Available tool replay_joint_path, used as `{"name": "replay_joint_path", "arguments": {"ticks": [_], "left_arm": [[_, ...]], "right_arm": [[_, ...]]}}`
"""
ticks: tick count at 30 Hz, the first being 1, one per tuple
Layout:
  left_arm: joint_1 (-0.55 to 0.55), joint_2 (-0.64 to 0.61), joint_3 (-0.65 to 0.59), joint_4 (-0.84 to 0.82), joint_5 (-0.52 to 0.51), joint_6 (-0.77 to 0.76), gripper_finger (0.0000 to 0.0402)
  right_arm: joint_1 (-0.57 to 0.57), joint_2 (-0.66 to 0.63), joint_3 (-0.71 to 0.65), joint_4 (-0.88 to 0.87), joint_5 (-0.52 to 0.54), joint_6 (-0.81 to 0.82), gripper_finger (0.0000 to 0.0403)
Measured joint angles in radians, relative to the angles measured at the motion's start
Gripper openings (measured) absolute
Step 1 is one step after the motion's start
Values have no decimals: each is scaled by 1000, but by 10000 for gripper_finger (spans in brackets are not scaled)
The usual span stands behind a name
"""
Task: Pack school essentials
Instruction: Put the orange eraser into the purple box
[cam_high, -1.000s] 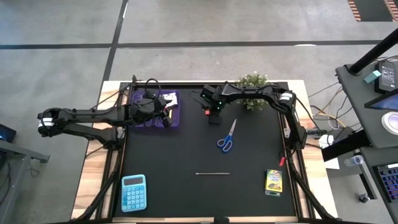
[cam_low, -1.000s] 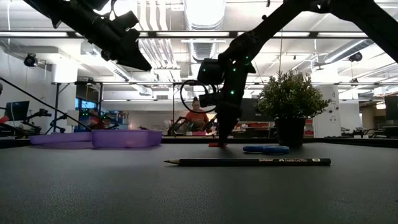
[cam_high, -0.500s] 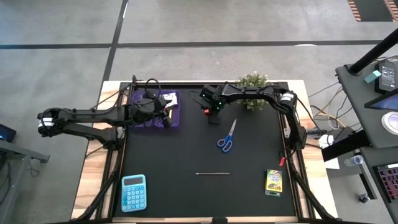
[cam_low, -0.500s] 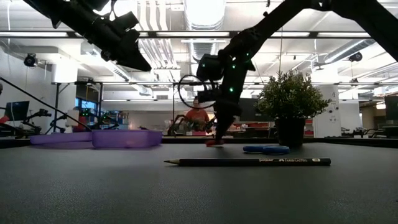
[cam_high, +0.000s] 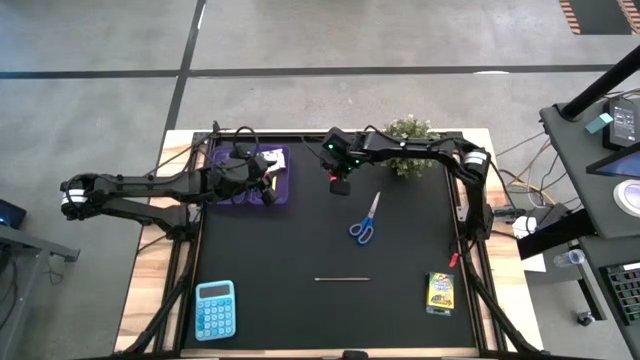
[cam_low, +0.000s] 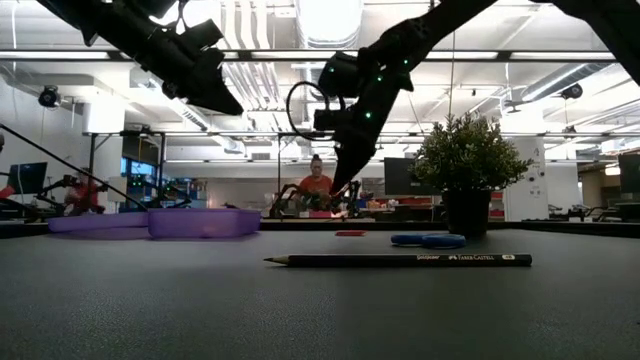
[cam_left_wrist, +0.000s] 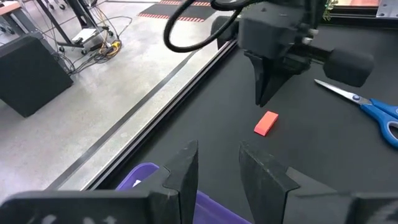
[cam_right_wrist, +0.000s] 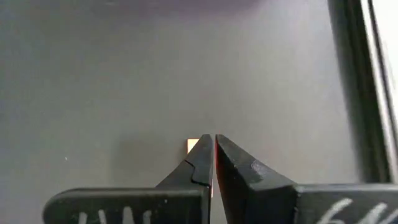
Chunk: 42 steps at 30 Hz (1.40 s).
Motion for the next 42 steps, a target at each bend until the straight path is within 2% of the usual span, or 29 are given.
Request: {"name": "replay_joint_path", "arguments": {"ticks": [6, 13, 17, 21, 32, 35, 42], "left_arm": [[0, 0, -2, 0, 3, 0, 98], [0, 0, -8, 4, 2, 0, 98], [0, 0, -10, 5, 2, 1, 98], [0, 0, -10, 7, 2, 1, 98], [0, 0, -10, 7, -3, 6, 98], [0, 0, -10, 5, -3, 6, 98], [0, -1, -11, -2, -2, 6, 98]], "right_arm": [[-17, 29, -1, -22, -30, 311, 29], [-16, 81, -1, -50, 25, 650, 116], [-14, 85, 0, -39, 34, 769, 164], [4, 85, 0, -43, 109, 884, 201], [59, 84, -5, -43, 168, 998, 256], [62, 84, -7, -47, 211, 1017, 260], [62, 84, -21, -45, 229, 1042, 258]]}}
